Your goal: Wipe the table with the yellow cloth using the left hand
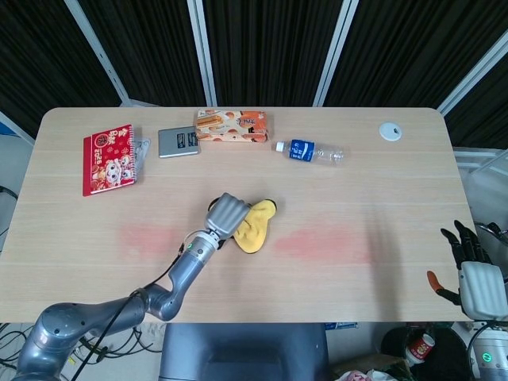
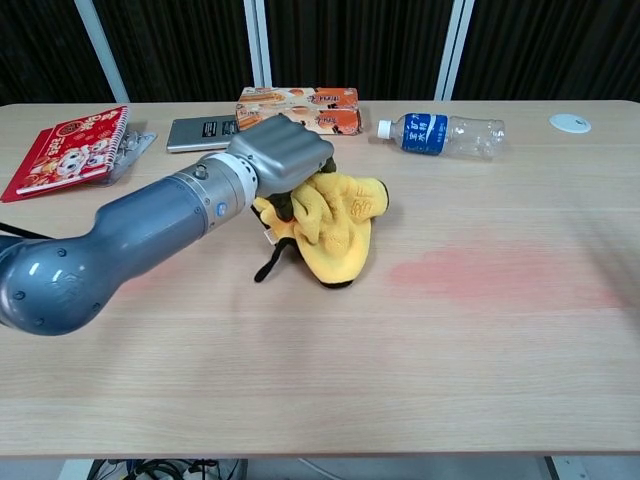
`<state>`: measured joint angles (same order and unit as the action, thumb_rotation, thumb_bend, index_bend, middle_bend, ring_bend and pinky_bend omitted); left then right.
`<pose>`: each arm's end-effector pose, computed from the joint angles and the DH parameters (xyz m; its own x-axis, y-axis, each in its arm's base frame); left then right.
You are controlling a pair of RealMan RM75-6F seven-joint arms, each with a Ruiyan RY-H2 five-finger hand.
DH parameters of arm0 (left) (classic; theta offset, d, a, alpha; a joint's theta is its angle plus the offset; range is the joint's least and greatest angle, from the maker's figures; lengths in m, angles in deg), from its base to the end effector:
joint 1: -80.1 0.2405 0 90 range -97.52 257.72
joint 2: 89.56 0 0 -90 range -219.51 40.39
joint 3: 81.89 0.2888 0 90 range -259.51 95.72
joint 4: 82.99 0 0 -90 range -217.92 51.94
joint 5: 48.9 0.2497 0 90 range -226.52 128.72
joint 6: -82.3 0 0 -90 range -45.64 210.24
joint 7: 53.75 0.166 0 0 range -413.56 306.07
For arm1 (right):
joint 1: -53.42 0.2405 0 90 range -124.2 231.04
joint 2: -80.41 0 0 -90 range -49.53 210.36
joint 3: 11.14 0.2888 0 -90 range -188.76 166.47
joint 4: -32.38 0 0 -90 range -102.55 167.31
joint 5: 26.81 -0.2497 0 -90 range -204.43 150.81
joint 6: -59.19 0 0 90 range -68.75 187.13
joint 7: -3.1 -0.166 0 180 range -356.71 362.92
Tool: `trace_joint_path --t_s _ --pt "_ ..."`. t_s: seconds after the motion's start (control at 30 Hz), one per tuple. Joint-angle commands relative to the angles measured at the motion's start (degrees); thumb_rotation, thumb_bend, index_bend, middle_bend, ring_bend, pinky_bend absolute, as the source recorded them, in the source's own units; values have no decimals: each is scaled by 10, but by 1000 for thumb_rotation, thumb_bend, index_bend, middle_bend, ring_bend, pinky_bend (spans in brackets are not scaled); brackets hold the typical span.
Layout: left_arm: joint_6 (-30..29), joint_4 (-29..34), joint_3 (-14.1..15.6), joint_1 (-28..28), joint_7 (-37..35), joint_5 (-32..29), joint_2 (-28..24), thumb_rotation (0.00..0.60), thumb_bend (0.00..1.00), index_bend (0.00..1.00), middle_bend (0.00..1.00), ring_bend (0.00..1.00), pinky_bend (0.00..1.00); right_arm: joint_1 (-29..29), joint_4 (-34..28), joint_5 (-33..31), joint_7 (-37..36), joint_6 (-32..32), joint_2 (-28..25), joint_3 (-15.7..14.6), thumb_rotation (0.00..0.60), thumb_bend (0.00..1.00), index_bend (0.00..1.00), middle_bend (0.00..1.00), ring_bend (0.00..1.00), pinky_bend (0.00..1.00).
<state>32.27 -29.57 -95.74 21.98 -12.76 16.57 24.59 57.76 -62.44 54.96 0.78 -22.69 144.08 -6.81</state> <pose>-0.0673 0.4364 -0.1822 0.7759 -0.0397 0.6296 0.5139 -0.5391 -0.6673 -0.3602 -0.2107 0.1348 0.3135 -0.0358 0.9489 -0.9466 0.0675 0.3153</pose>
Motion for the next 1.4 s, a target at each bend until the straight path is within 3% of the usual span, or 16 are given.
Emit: trace_joint_path --t_s 0.03,0.3,0.53,0.83,1.4 --pt "22 -60 -6 -17 11 -15 25 600 528 754 749 658 821 0 0 0 -1 0 -1 0 600 238 158 0 0 212" --pt "54 -152 -16 -16 3 -45 41 600 528 755 750 658 821 -1 -1 2 -5 -1 -2 -1 600 238 163 0 0 212" --pt "53 -184 -10 1 -22 -38 15 600 527 755 751 658 821 -1 1 4 -4 -2 -1 -1 600 239 164 0 0 212" --pt "52 -167 -4 15 -41 -30 -8 600 527 755 750 658 821 -2 0 4 -2 -3 -1 -1 600 238 164 0 0 212" --pt "62 -118 18 -18 -63 11 66 600 527 754 750 658 821 -3 3 4 -7 -4 -4 0 600 238 164 0 0 212"
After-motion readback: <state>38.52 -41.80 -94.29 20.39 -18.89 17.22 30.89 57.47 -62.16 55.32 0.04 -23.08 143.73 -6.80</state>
